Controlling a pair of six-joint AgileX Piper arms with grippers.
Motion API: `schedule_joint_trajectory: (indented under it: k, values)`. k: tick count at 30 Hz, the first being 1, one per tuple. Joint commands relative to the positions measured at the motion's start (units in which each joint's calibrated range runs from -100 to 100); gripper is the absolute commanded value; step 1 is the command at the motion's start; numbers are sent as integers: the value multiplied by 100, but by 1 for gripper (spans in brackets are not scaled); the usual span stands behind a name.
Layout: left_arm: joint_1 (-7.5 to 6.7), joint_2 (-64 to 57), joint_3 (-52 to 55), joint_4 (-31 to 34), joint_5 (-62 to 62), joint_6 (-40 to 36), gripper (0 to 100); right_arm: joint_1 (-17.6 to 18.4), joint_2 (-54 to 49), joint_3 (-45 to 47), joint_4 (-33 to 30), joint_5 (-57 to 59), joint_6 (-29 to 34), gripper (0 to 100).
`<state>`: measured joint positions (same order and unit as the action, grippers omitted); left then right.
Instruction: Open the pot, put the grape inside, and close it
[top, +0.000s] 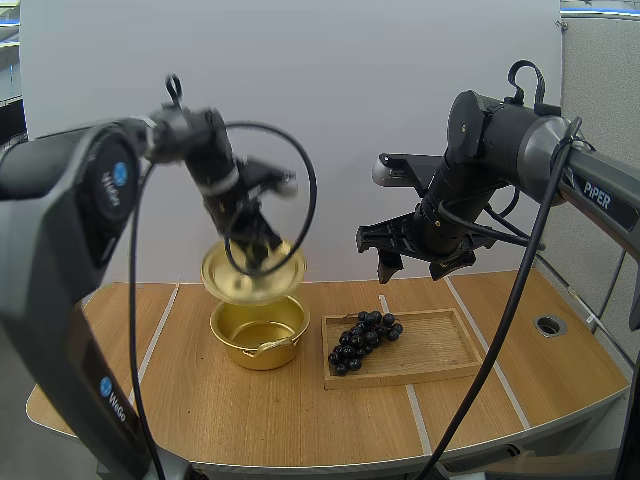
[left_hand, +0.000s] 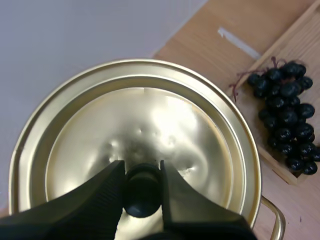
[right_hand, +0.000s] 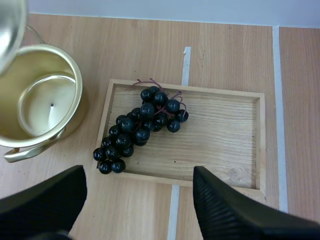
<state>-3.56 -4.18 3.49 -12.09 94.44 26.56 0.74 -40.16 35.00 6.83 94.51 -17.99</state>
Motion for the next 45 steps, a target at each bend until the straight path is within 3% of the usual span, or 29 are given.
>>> schedule_joint_trajectory:
  k: [1, 15, 24, 31, 38, 45]
  values:
    - [-24, -584, -636, -60, 148, -111, 0, -30, -37, -41, 15, -14, -20, 100]
    - [-24, -2007, -4035, 987, -456, -628, 0, -30, -37, -41, 49, -14, -20, 100]
    - [-24, -2011, -5497, 1209, -506, -972, 0, -30, -37, -41, 660, -14, -20, 100]
    - [-24, -2022, -5945, 1261, -738, -1016, 0, -30, -37, -41, 1042, -837, 122, 100]
    - [-24, -2047, -5997, 1261, -763, -1016, 0, -30, 223, -41, 633, -1600, 689, 100]
    - [-24, -2047, -5997, 1261, -763, -1016, 0, -30, 1223, -41, 236, -2365, 1482, 100]
